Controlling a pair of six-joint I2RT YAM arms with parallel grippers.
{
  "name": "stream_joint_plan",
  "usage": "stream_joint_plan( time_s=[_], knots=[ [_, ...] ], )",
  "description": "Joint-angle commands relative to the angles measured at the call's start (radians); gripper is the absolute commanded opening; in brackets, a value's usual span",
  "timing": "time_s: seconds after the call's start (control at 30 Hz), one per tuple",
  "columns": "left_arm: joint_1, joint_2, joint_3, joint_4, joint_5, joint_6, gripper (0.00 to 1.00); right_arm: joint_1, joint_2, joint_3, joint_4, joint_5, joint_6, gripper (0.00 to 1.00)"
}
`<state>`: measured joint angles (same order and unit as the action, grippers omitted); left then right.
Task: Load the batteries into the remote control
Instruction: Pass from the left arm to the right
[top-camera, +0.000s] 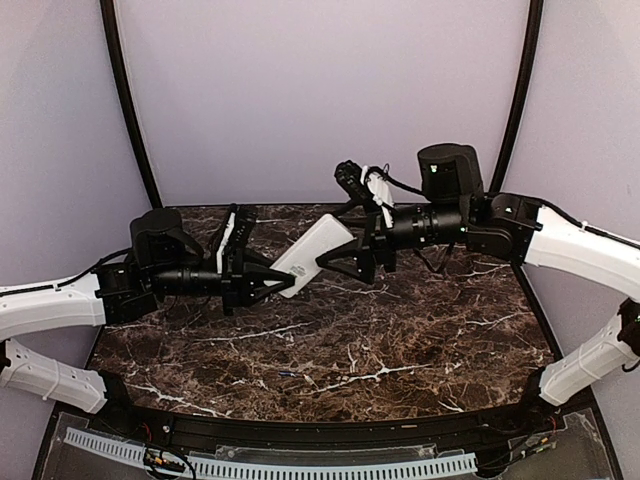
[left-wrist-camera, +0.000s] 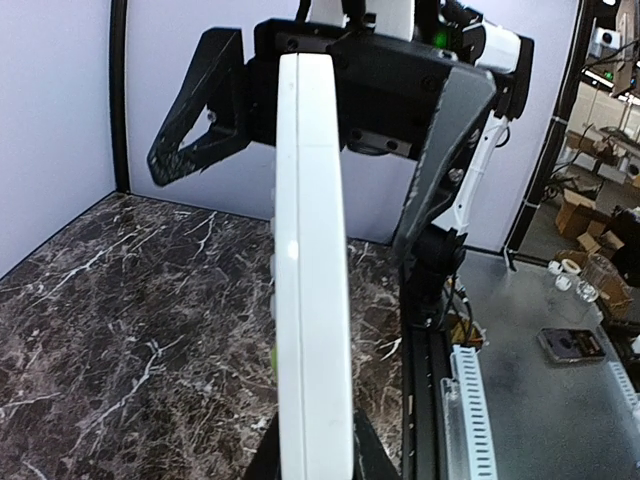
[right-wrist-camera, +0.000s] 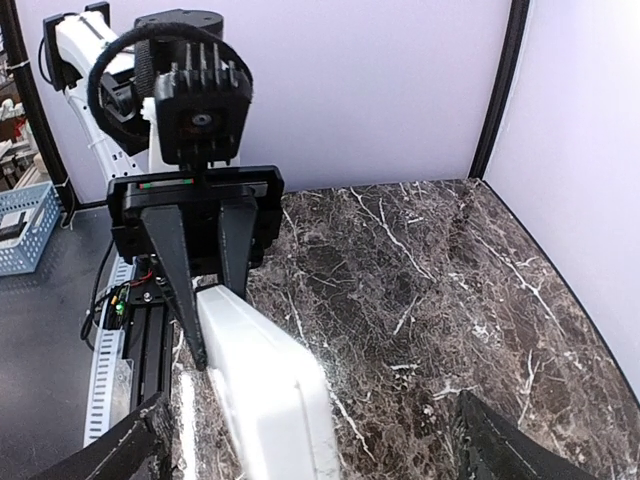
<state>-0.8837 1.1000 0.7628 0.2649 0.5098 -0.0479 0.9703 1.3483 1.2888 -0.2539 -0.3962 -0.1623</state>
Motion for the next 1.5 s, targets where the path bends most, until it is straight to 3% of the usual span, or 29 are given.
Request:
stream_joint_plan(
  time_s=[0.0,0.1,0.27,0.43,0.53,0.9,1.07,1.17,1.3,1.47],
  knots=[
    [0.003,-0.03,-0.021,0.144,0.095,-0.168,0.0,0.006,0.02,0.009,0.08,-0.013,-0.003,0.88],
    [0.003,-0.027,-0.019,0.129,0.098,-0.168,0.0,0.006,0.025,0.01,0.105,-0.04,0.003,0.76],
    [0.003,-0.032,-0.019,0.101,0.105,-0.152,0.0,0.006,0.031,0.013,0.113,-0.054,0.0,0.68],
    [0.004,-0.046,-0.026,0.089,0.114,-0.135,0.0,0.003,0.031,0.03,0.078,-0.053,-0.005,0.39],
    [0.004,-0.052,-0.031,0.081,0.119,-0.118,0.0,-0.005,0.029,0.041,0.051,-0.067,-0.003,0.29],
    [0.004,-0.098,-0.047,0.0,0.126,-0.046,0.0,-0.094,0.02,0.061,-0.028,-0.277,0.049,0.2],
    [0.005,-0.102,-0.043,-0.033,0.125,-0.03,0.0,-0.099,0.028,0.069,-0.035,-0.296,0.042,0.19],
    [0.005,-0.101,-0.044,-0.029,0.118,-0.033,0.0,-0.098,0.039,0.07,-0.032,-0.293,0.037,0.31],
    [0.005,-0.091,-0.041,-0.016,0.112,-0.042,0.0,-0.072,0.077,0.08,-0.011,-0.293,0.039,0.6],
    [0.005,-0.076,-0.036,-0.006,0.108,-0.044,0.0,-0.035,0.123,0.114,-0.014,-0.267,0.025,0.61]
  ],
)
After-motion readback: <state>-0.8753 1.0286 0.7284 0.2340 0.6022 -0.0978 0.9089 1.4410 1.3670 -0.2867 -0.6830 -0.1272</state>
